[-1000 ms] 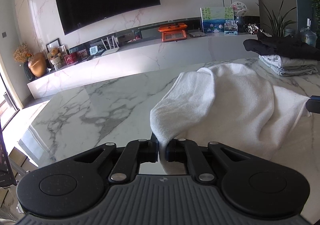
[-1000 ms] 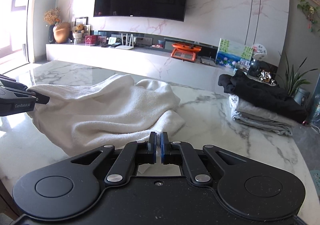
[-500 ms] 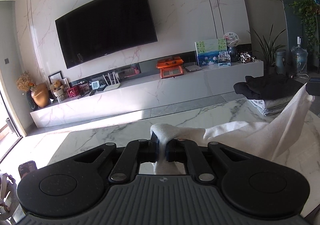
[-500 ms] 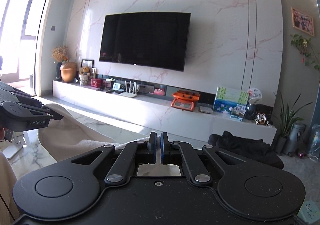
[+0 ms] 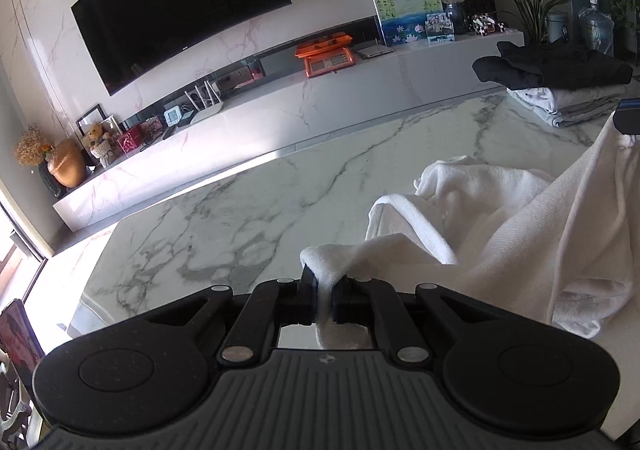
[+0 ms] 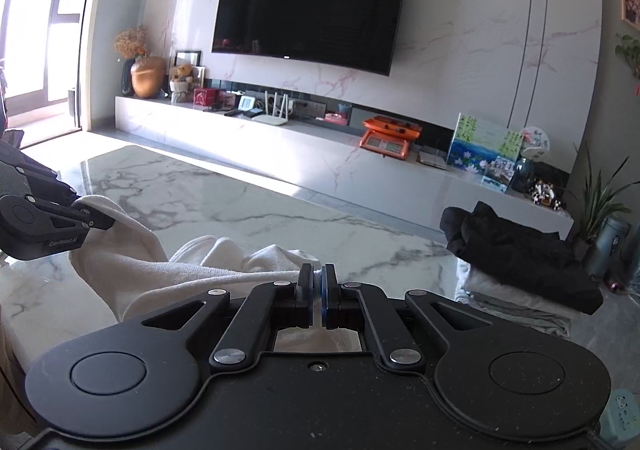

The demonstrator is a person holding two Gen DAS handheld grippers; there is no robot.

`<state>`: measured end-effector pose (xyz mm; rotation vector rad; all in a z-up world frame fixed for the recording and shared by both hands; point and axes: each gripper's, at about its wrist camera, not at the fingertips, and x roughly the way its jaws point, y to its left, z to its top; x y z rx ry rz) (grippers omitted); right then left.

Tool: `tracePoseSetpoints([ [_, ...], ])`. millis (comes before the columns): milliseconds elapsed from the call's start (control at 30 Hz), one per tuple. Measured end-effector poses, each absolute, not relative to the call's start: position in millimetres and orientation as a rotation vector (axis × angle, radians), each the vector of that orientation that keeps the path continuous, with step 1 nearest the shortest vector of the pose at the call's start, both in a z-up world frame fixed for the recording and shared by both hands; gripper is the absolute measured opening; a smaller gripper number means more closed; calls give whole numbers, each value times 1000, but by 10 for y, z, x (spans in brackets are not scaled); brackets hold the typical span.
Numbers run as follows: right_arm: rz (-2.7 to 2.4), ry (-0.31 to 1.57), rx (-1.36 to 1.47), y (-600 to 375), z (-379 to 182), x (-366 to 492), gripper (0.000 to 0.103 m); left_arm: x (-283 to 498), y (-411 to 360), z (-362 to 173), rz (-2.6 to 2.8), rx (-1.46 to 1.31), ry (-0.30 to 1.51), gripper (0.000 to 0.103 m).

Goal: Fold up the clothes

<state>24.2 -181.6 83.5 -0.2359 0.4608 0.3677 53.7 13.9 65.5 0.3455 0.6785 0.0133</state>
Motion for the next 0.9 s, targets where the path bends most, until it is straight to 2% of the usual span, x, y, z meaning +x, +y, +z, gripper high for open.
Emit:
tracePoseSetpoints([
  [433, 384, 589, -180, -1774, 181, 919, 2, 952, 191, 138, -18, 336, 708, 11],
  [533, 379, 609, -177, -1752, 96, 951, 3, 950, 259, 159, -3, 311, 695, 27],
  [600, 366, 604, -164, -1766, 94, 951, 7, 934, 331, 201, 25, 280, 670, 43],
  [767, 317, 562, -77, -1913, 201, 927, 23, 829, 473, 351, 74, 224, 602, 48],
  [900, 279, 554, -33, -2062, 288, 880, 25, 713, 504, 457, 75, 236, 569, 50],
])
